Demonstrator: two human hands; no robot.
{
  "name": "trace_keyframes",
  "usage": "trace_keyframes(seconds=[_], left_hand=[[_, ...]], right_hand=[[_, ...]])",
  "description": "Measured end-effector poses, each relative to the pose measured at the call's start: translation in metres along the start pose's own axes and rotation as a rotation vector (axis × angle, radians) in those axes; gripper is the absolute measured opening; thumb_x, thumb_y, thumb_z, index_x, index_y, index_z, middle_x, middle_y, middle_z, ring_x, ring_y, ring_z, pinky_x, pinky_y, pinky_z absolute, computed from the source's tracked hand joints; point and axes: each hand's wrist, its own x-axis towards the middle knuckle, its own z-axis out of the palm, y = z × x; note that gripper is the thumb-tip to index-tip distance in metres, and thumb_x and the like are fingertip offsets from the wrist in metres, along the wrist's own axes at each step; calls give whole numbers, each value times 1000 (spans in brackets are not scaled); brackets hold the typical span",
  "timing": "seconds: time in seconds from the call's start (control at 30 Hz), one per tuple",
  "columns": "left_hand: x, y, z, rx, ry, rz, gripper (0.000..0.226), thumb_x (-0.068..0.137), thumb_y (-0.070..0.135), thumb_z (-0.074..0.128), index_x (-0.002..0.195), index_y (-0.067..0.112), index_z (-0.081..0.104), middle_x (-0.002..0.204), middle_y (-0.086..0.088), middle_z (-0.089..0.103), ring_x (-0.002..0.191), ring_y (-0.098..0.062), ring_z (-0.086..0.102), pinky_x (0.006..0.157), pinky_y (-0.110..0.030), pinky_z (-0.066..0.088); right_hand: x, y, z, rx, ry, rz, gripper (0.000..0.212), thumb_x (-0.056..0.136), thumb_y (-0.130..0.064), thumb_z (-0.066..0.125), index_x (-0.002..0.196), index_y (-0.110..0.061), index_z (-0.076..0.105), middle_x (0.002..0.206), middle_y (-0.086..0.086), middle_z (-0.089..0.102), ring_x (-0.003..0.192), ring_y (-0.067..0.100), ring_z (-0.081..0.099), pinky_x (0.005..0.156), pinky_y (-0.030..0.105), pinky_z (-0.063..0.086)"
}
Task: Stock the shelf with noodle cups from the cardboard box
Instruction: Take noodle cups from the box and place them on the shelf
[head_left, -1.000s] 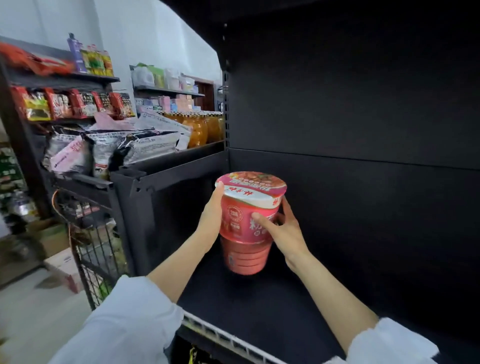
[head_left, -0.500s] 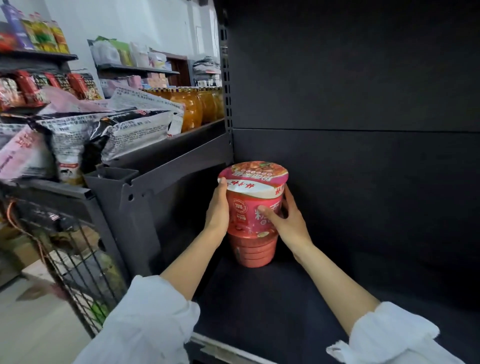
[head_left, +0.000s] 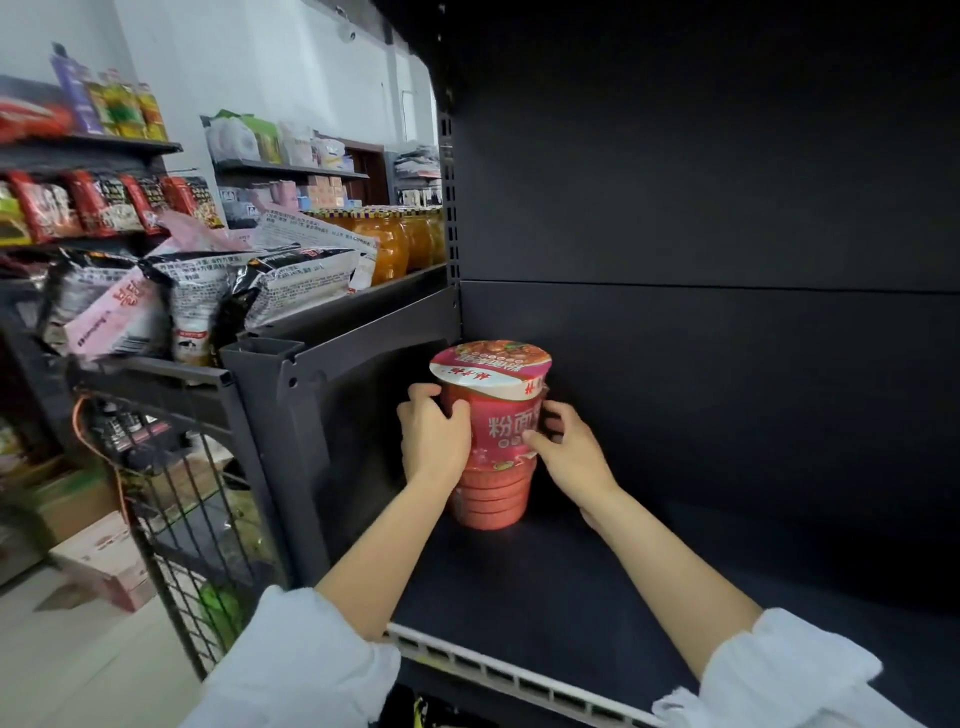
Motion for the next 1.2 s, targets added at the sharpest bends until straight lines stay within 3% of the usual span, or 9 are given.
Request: trace_keyframes(seconds=[0.13, 0.23, 0.3, 0.4, 0.5, 0.57, 0.77, 1.03, 1.2], left_hand=[[-56, 18, 3, 88, -94, 193, 19, 91, 15, 53, 110, 13, 57, 106, -3, 63, 93, -15, 59, 82, -30, 49], [-108, 36, 12, 102, -152, 264, 15, 91, 11, 53, 102, 11, 64, 88, 1, 63, 80, -11, 57, 71, -18, 43], [-146, 49, 19, 87, -166, 323, 15, 90, 8, 54, 99, 11, 65, 86, 2, 64, 80, -12, 61, 69, -12, 43], [-200, 71, 33, 45, -205, 382, 12, 91, 8, 54, 95, 14, 64, 88, 1, 67, 82, -16, 65, 79, -25, 51], [-260, 91, 50, 58, -225, 464, 10, 92, 13, 55, 93, 20, 63, 85, 9, 64, 78, -6, 62, 69, -10, 45], [-300, 103, 63, 53, -259, 499, 9, 92, 17, 55, 92, 21, 63, 84, 11, 63, 76, -3, 60, 66, -8, 43], [-435, 119, 120, 69, -478, 529, 8, 92, 21, 55, 93, 20, 62, 77, 15, 59, 72, -12, 60, 67, -31, 51], [-645, 166, 204, 97, -906, 611, 10, 93, 22, 52, 97, 19, 61, 87, 2, 64, 85, -19, 62, 77, -35, 52], [-752, 206, 256, 126, -1065, 628, 16, 93, 22, 50, 98, 15, 64, 96, -4, 67, 87, -25, 63, 76, -36, 52]], right_hand=[[-41, -3, -38, -26, 0, -89, 31, 93, -13, 53, 124, -18, 55, 121, 4, 61, 101, 10, 56, 83, 22, 41], [-81, -3, -79, -66, 2, -166, 23, 93, -12, 52, 112, -20, 62, 108, 0, 68, 97, 9, 60, 84, 22, 46], [-113, -4, -110, -107, 4, -220, 20, 93, -11, 52, 107, -20, 64, 100, -2, 69, 95, 9, 63, 85, 20, 48], [-164, -3, -159, -254, 22, -314, 17, 93, -12, 53, 104, -20, 65, 92, -6, 69, 88, 4, 63, 74, 6, 44], [-214, 8, -207, -409, 42, -344, 17, 94, -16, 53, 106, -23, 63, 92, -10, 67, 86, 1, 62, 74, 12, 48], [-248, 18, -240, -465, 72, -309, 17, 94, -16, 53, 107, -22, 64, 93, -9, 67, 87, 3, 62, 76, 18, 50], [-372, 68, -339, -573, 225, -91, 16, 95, -18, 53, 106, -20, 64, 92, -5, 68, 83, 10, 63, 73, 22, 48], [-553, 113, -478, -676, 465, 283, 22, 96, -19, 51, 112, -12, 65, 104, 5, 69, 97, 19, 64, 82, 27, 49], [-637, 146, -566, -682, 564, 441, 20, 94, -19, 53, 106, -12, 66, 102, 7, 69, 91, 22, 64, 78, 31, 50]])
